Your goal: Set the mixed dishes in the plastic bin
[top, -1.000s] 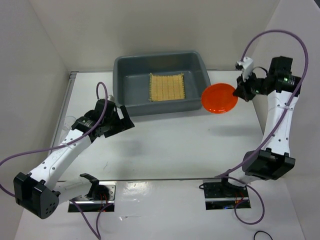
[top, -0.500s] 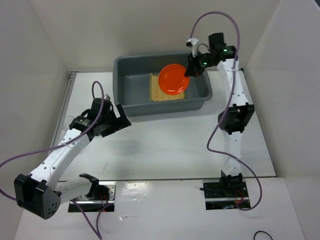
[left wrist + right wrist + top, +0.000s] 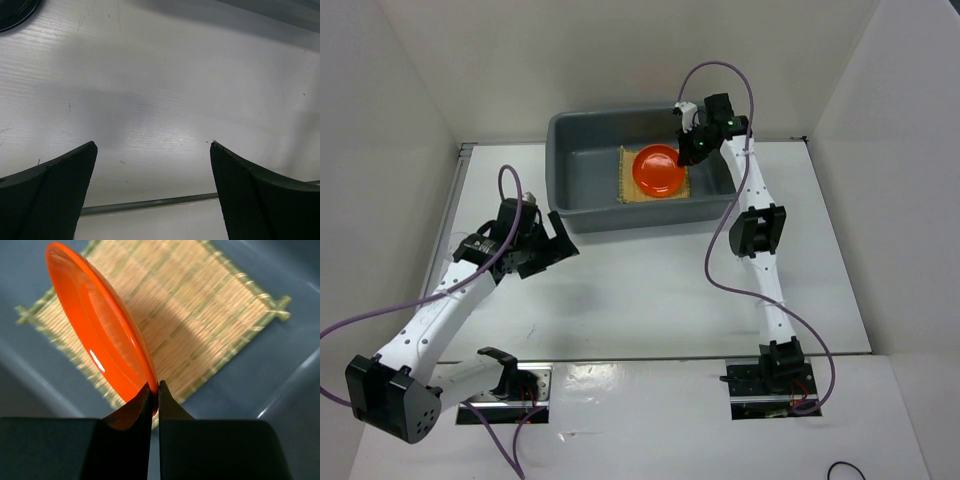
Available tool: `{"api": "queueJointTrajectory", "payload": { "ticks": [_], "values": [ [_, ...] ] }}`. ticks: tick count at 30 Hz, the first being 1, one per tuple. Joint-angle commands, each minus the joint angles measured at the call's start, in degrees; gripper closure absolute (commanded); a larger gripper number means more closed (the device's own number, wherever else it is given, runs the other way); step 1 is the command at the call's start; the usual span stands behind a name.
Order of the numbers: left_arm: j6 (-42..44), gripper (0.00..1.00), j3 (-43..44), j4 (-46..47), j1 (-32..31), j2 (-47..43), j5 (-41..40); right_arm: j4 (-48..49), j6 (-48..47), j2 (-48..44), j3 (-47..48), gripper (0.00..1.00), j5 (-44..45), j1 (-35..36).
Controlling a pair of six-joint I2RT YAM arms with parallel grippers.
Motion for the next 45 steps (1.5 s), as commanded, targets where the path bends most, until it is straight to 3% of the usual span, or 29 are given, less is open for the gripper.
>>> {"api": "queueJointTrajectory", "payload": {
  "ticks": [1,5,6,8,9,11,12,13,15,17,21,23,24,27,29,36,38,39,40,43,45],
  "values": [
    [-0.6,0.0,-0.8,-0.9,0.3,-1.9,0.9,5.4,4.2,2.7,4.5,0.91,2.6,0.0],
    [-0.6,0.0,-0.8,-1.4,0.9,-1.9,0.9,6.9,4.8,5.6,6.4,0.77,5.9,0.0],
    [-0.6,0.0,-0.8,-1.9,0.9,-1.9,0.9,6.9,4.8,6.1,7.0,0.64,7.4,0.0],
    [-0.6,0.0,-0.8,-1.9,0.9,-1.2,0.9,6.9,5.4,6.6,8.3,0.53,8.7,0.0],
    [-0.6,0.0,-0.8,-1.9,0.9,-1.2,0.9,6.9,5.4,6.6,8.3,0.41,9.4,0.0],
    [-1.1,0.0,-0.1,-1.9,0.9,-1.2,0.9,6.2,5.4,6.6,9.8,0.27,10.0,-0.5],
    [-1.1,0.0,-0.1,-1.9,0.9,-1.2,0.3,6.2,5.9,5.0,9.8,0.07,10.0,-0.5],
    [-1.1,0.0,-0.1,-1.9,0.9,-1.2,-0.8,5.5,6.4,3.8,9.8,0.01,10.5,-1.1],
    [-2.8,0.0,-0.1,-1.9,2.2,-3.3,-3.9,4.4,7.0,0.7,9.8,0.01,10.5,-1.7],
    [-5.2,0.0,-1.3,-1.8,4.4,-7.5,-8.5,1.5,3.1,-5.7,9.8,0.01,4.5,-3.5],
    [-2.6,0.0,-6.2,7.4,7.9,-16.2,-9.9,-9.3,-2.0,-16.7,9.2,0.01,-3.7,-5.6],
    [-4.5,0.0,-6.7,7.5,10.0,-16.4,-14.9,-9.3,-3.2,-26.9,-4.5,0.01,-6.8,-6.7],
    [-4.5,0.0,-6.0,6.7,13.1,-14.5,-14.9,-9.3,-3.8,-29.5,-11.5,0.01,-6.8,-7.4],
    [-2.8,0.0,-1.0,1.4,18.2,2.4,-13.7,-9.3,-5.3,-37.7,-21.7,0.01,-7.4,-8.1],
    [-1.0,0.0,1.8,0.9,19.7,8.2,-15.2,-9.3,-5.9,-41.4,-26.2,0.01,-6.8,-8.6],
    [5.5,0.0,3.1,11.4,25.4,23.3,-11.5,-9.3,-7.1,-50.6,-34.8,0.01,-6.3,-10.5],
    [6.9,0.09,3.1,13.9,25.4,28.2,-9.3,-9.3,-7.1,-52.1,-37.8,0.01,-5.7,-11.2],
    [7.7,0.19,3.7,14.4,25.4,30.0,-8.3,-9.3,-7.1,-52.8,-38.8,0.01,-5.1,-11.7],
    [8.4,0.4,3.7,14.4,25.4,31.8,-7.7,-9.3,-7.1,-53.5,-39.9,0.01,-5.1,-11.7],
    [9.1,0.66,4.3,15.9,25.4,37.6,-4.4,-9.3,-7.6,-55.9,-45.2,0.01,-5.1,-12.2],
    [9.1,0.72,2.5,17.8,25.4,40.0,-2.0,-9.3,-7.6,-57.8,-47.4,0.01,-5.6,-12.8]
  ]
}}
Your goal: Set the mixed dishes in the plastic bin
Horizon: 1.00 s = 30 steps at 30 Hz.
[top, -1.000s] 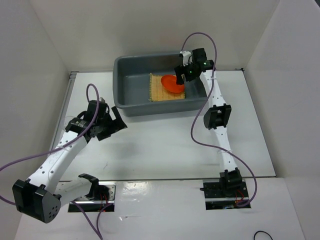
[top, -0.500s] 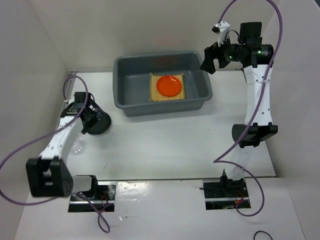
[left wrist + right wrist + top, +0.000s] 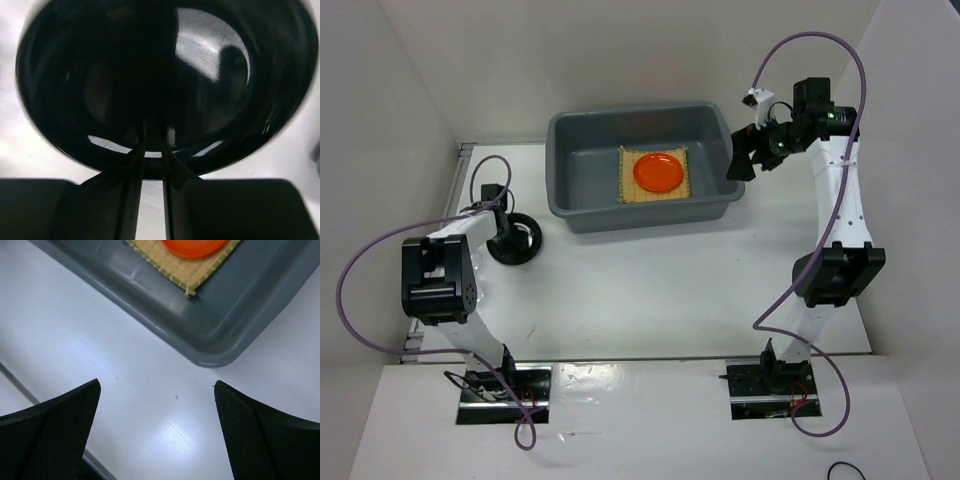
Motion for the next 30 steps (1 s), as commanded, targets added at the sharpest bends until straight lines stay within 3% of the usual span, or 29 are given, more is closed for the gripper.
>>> {"api": "queueJointTrajectory", "payload": {
  "ticks": [1,4,5,6,8,20,25,30],
  "values": [
    [1.7,0.74,-2.1,4.1,0.0,3.7,5.3,-0.5,-1.1,-6.8,-3.6,0.01,-0.7,-0.7],
    [2.3,0.8,-3.1,5.5,0.0,4.7,7.6,-0.5,-1.1,-8.2,-6.2,0.01,-1.3,-1.2],
    [3.0,0.84,-3.1,5.5,0.0,5.4,8.7,-0.5,-1.1,-8.7,-6.3,0.01,-1.3,-1.7],
    [3.0,0.94,-3.1,5.5,0.0,5.4,10.4,-0.5,-1.7,-8.7,-7.0,0.01,-1.3,-1.7],
    [3.6,1.0,-2.4,3.7,-0.6,6.7,12.4,-0.5,-1.7,-8.7,-7.7,0.01,-1.3,-1.7],
    [-3.6,1.0,-12.5,2.1,-10.0,-4.5,24.9,-0.5,-1.7,-7.1,-7.7,0.01,-1.3,-1.7],
    [-3.6,1.0,-8.3,-3.3,-13.2,-10.8,20.9,-0.5,-1.7,-6.6,-7.2,0.01,-2.5,-1.7],
    [-0.2,0.55,-0.1,-9.9,-13.2,-20.0,15.5,-0.5,-2.2,-7.1,-8.8,0.01,-3.0,-1.7]
  ]
}}
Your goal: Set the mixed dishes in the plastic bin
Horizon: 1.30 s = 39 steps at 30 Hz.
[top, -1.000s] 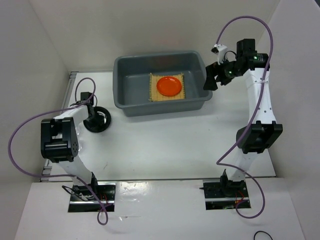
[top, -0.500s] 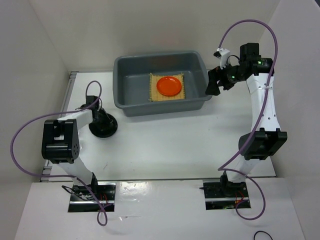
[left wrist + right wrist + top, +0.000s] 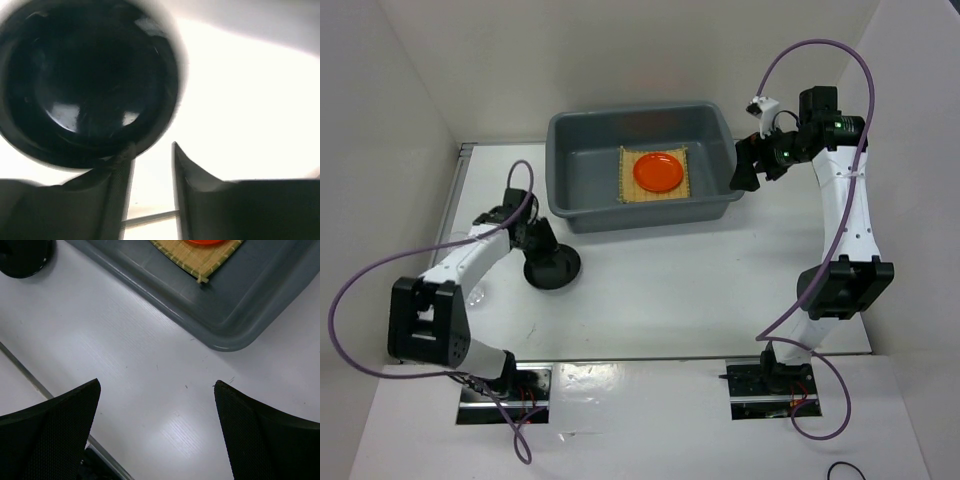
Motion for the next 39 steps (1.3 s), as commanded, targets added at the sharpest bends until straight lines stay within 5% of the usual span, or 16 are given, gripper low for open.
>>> {"api": "queueJointTrajectory", "payload": {
  "ticks": [1,5,19,30,33,39],
  "values": [
    [2.6,0.49,7.8,-5.2,1.6,-6.3,-3.7,0.1,-0.9,-0.6,-1.2,0.01,-1.8,-0.3],
    [5.3,0.22,4.6,-6.4,7.0,-7.0,-1.6,0.1,-1.5,-1.8,-3.4,0.01,-3.0,-0.8],
    [6.9,0.15,2.7,-6.0,18.8,2.6,-3.6,0.1,-1.5,-4.1,-4.5,0.01,-3.5,-0.8],
    [8.0,0.18,-4.6,4.6,20.3,11.8,9.3,0.1,-1.5,-4.1,-4.5,0.01,-3.0,-0.8],
    [8.5,0.26,-6.5,7.8,20.3,14.2,13.7,0.1,-1.5,-4.1,-4.0,0.01,-2.5,-0.8],
    [9.1,0.78,-9.9,13.0,20.3,17.4,18.8,0.1,-1.5,-4.1,-4.0,0.01,-1.4,-0.3]
  ]
}}
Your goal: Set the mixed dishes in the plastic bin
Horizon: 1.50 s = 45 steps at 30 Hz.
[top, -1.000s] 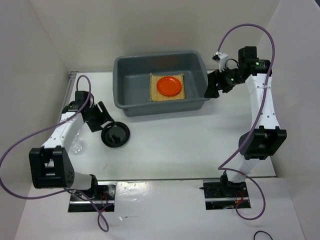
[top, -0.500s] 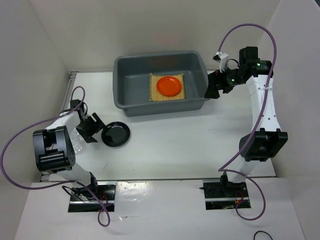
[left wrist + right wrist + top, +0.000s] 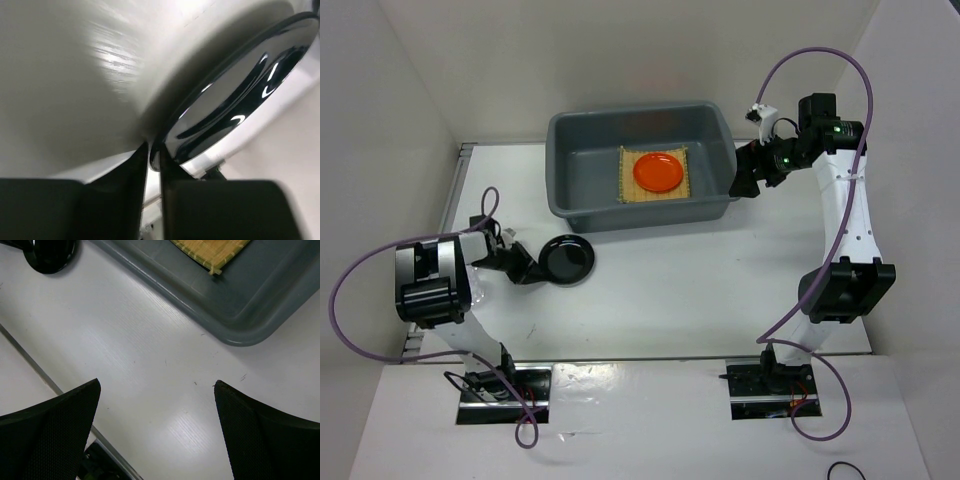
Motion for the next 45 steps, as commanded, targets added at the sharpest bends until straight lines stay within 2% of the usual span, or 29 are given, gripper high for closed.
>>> {"api": "queueJointTrajectory", "payload": {
  "ticks": [1,3,4,8,12,16,19,21,25,27,30,35,39,40,41,42,43,44,45],
  "values": [
    [2.3,0.84,-3.8,5.1,-0.2,3.7,-1.1,0.2,-0.5,-2.5,0.2,0.01,0.6,0.2],
    [2.3,0.97,-3.8,5.1,-0.2,4.3,-1.1,0.2,-0.5,-2.5,0.2,0.01,1.1,0.2],
    [2.3,1.0,-3.8,5.1,-0.2,4.3,-1.1,0.2,-0.5,-2.5,0.2,0.01,1.1,0.2],
    [2.9,1.0,-3.2,4.5,-0.2,2.0,-1.1,0.2,-0.5,-3.0,-0.9,0.01,1.1,0.2],
    [2.3,1.0,0.1,-3.1,-0.2,-8.5,-3.0,0.2,-0.5,-4.1,-3.0,0.01,0.5,0.2],
    [-1.4,1.0,8.2,-11.1,-0.2,-20.1,-4.9,2.5,-0.4,-4.7,-7.8,0.01,1.1,-2.8],
    [-4.6,1.0,15.9,-14.2,-0.2,-26.7,-2.5,5.1,0.5,-6.5,-14.4,0.01,1.6,-7.3],
    [-6.3,1.0,19.4,-13.6,-0.2,-28.0,3.0,8.5,0.5,-8.1,-20.5,0.01,4.5,-8.6],
    [-11.8,1.0,18.8,-5.6,-3.5,-30.4,10.4,18.8,0.7,-19.2,-36.1,0.01,11.1,-9.1],
    [-14.4,1.0,18.8,-3.9,-4.1,-31.1,12.0,24.0,1.2,-22.6,-40.3,0.01,15.5,-9.1],
    [-17.1,1.0,21.7,0.6,-6.1,-28.4,12.7,26.9,3.6,-24.5,-45.2,0.01,19.3,-10.5],
    [-21.0,1.0,31.2,4.5,-11.6,-16.8,9.7,29.4,9.0,-25.0,-49.4,0.01,20.1,-10.5],
    [-21.0,1.0,45.2,5.7,-18.1,-2.9,5.6,31.3,11.9,-25.5,-49.9,0.01,22.0,-10.5],
    [-19.6,1.0,49.0,4.6,-19.4,4.1,4.4,31.3,12.7,-25.5,-49.9,0.01,23.9,-10.5],
    [-18.6,1.0,57.4,3.4,-21.9,7.7,3.8,31.9,13.3,-25.5,-49.9,0.01,25.1,-10.5],
    [-17.5,1.0,62.3,-0.4,-23.1,14.8,1.9,31.9,13.3,-25.5,-49.9,0.01,27.2,-10.5],
    [-16.2,1.0,66.6,-2.1,-24.2,18.2,1.3,31.9,13.3,-25.5,-49.9,0.01,28.0,-10.5],
    [-16.2,1.0,74.8,-3.9,-26.3,21.2,0.2,31.9,12.3,-25.5,-49.9,0.01,28.5,-10.5],
    [-16.2,1.0,78.1,-6.1,-27.2,26.5,-1.2,31.9,11.7,-25.5,-49.9,0.01,29.7,-10.5]
  ]
}}
